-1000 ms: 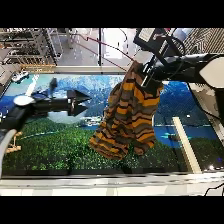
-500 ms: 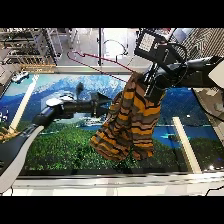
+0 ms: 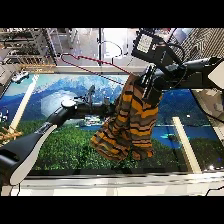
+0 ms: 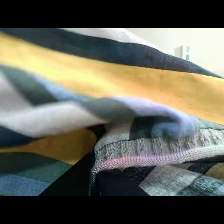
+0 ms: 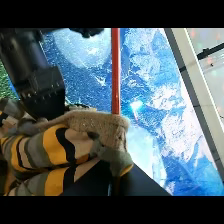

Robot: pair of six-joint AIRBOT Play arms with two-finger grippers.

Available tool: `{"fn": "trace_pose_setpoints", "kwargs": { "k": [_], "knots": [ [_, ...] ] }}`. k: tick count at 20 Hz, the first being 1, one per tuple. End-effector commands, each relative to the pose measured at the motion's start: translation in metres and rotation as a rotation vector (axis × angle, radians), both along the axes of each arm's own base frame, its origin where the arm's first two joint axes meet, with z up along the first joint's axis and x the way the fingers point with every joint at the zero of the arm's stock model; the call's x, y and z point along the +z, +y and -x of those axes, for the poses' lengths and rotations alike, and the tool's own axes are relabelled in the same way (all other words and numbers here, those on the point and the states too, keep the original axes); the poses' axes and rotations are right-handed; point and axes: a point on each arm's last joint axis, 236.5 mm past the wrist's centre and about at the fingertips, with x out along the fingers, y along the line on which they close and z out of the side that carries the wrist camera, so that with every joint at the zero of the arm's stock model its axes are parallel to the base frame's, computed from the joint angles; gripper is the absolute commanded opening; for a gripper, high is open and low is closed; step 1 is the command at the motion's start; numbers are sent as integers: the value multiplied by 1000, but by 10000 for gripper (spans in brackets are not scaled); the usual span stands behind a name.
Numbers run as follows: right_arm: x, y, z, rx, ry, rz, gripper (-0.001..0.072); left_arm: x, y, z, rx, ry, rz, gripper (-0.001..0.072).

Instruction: Fold the clothes and pants, and hang the long-sleeved shirts on hangers.

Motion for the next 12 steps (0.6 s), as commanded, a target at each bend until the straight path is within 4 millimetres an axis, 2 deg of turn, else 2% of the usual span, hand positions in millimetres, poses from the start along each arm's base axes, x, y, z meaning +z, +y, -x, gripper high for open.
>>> {"fn": "trace_pose_setpoints", "kwargs": {
  "k": [1,4,7,9,11,12],
  "knots": [
    [-7,-5,7,-42,67,-12,14,12,25,-41,130,-68,31,11],
    [-20,-21,11,-104,126,29,13,34,94,-84,266,-112,87,11],
    [-25,-24,9,-130,149,30,12,56,157,-107,376,-209,75,10],
    [-35,-24,9,-128,186,52,12,74,186,-115,431,-264,86,11],
    [-47,-24,10,-124,222,74,12,89,202,-121,474,-283,132,11],
    [-52,-25,9,-127,234,83,11,91,207,-124,490,-284,137,10]
  ]
}}
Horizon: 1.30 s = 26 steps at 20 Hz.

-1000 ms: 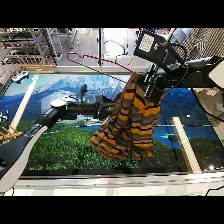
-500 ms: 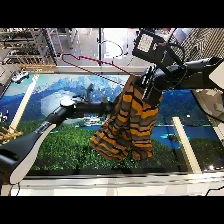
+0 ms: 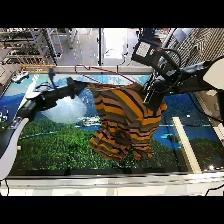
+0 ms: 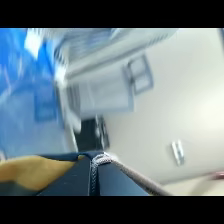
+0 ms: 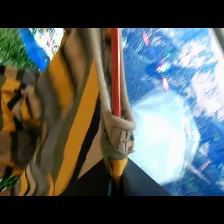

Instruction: Fold the clothes and pants, and hang the long-sleeved shirts on hangers.

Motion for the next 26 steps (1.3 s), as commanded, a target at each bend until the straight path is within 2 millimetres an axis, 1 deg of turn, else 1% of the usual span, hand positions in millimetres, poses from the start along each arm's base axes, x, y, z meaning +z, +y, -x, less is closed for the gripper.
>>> {"fn": "trace_pose_setpoints", "kwargs": {
  "k": [1,3,7,10,11,13,14,15,16,17,18,19,20,21,22,23,24,25,26],
  "knots": [
    [-19,-6,3,-13,66,43,11,18,34,-14,85,-48,31,11],
    [-26,-14,2,-34,78,78,11,18,36,-14,87,-48,32,10],
    [-27,-40,-9,-123,50,153,11,20,42,-14,88,-53,33,11],
    [-32,-51,-16,-157,46,199,11,25,48,-9,79,-70,25,11],
    [-40,-51,-19,-158,62,212,11,31,48,-7,77,-108,7,11],
    [-74,-52,-24,-162,136,262,11,48,45,2,72,-176,-33,10],
    [-96,-59,-29,-210,180,296,11,54,44,6,65,-202,-70,10],
    [-113,-71,-38,-298,200,327,11,58,42,11,55,-231,-131,10],
    [-124,-80,-46,-384,207,338,11,62,41,16,47,-236,-180,11],
    [-129,-82,-53,-459,208,313,11,64,39,22,41,-235,-215,10],
    [-128,-78,-63,-532,187,242,11,64,36,29,25,-241,-257,10],
    [-121,-73,-73,-601,152,156,11,63,28,38,-4,-236,-288,11],
    [-111,-65,-82,-659,121,51,11,60,15,48,-43,-228,-314,12],
    [-101,-56,-87,-671,98,-32,11,60,-1,58,-85,-237,-323,37],
    [-87,-45,-90,-661,80,-109,11,64,-21,69,-134,-246,-301,242],
    [-72,-39,-92,-660,60,-170,11,68,-41,81,-182,-254,-277,452],
    [-57,-39,-93,-670,33,-205,11,71,-58,94,-229,-264,-263,549],
    [-40,-44,-93,-682,3,-236,11,72,-72,107,-277,-272,-260,549],
    [-24,-48,-93,-694,-17,-274,11,73,-82,120,-326,-277,-256,549]
  ]
}}
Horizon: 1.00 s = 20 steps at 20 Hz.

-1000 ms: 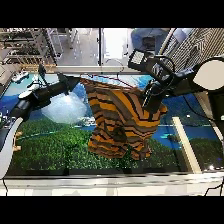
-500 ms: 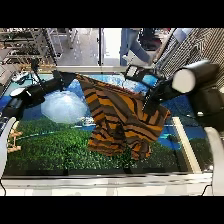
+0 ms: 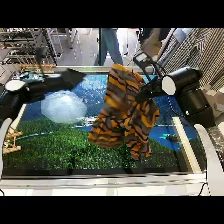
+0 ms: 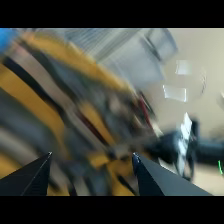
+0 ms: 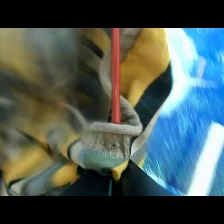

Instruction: Fold the clothes and pants, and hang the long-sleeved shirts on hangers.

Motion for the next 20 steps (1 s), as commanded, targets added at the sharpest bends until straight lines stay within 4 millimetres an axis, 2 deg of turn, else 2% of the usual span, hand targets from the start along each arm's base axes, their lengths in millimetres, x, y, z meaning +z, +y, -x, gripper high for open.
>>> {"fn": "trace_pose_setpoints", "kwargs": {
  "k": [1,4,6,7,8,9,11,12,13,14,17,18,20],
  "knots": [
    [62,-11,-11,-99,-157,-160,11,3,-41,48,-176,2,-20,548],
    [112,-73,-19,-255,-277,-219,11,9,-47,96,-347,-1,-38,547],
    [134,-139,-14,-412,-346,-196,12,14,-42,121,-429,-9,-51,541],
    [138,-177,-5,-519,-357,-195,12,17,-39,131,-458,-14,-57,530],
    [136,-220,12,-653,-342,-207,12,19,-36,139,-481,-21,-62,478],
    [128,-260,36,-802,-302,-225,12,22,-34,144,-494,-26,-66,476],
    [99,-338,112,-1155,-162,-244,12,26,-31,147,-491,-39,-67,476],
    [93,-368,150,-1294,-122,-243,13,28,-31,147,-489,-43,-68,475],
    [94,-395,187,-1426,-125,-244,13,28,-30,147,-487,-43,-68,476],
    [104,-418,217,-1533,-185,-254,13,27,-29,147,-486,-42,-69,476],
    [161,-476,294,-1782,-558,-276,12,26,-27,151,-506,-38,-73,476],
    [186,-491,309,-1802,-701,-276,12,26,-25,154,-518,-35,-75,476],
    [252,-515,324,-1723,-1043,-258,12,24,-20,156,-529,-30,-78,476]
  ]
}}
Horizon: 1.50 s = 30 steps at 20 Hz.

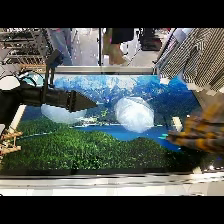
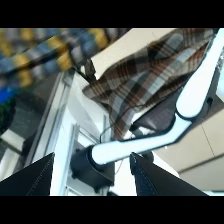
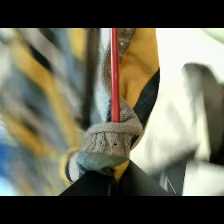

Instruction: Fold the clothes and pants, and hang the long-sleeved shirts on hangers.

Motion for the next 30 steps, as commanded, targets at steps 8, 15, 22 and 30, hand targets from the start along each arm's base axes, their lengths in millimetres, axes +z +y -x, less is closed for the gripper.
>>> {"fn": "trace_pose_setpoints", "kwargs": {
  "k": [8,15,22,30],
  "knots": [
    [113,-107,129,-366,-447,469,12,-1,9,3,0,99,-16,477],
    [94,-151,205,-499,-467,505,13,6,8,5,6,183,3,476],
    [88,-158,205,-467,-414,524,16,13,9,16,-44,192,29,476],
    [176,-120,190,-352,-231,887,15,12,9,20,-60,193,25,476]
  ]
}}
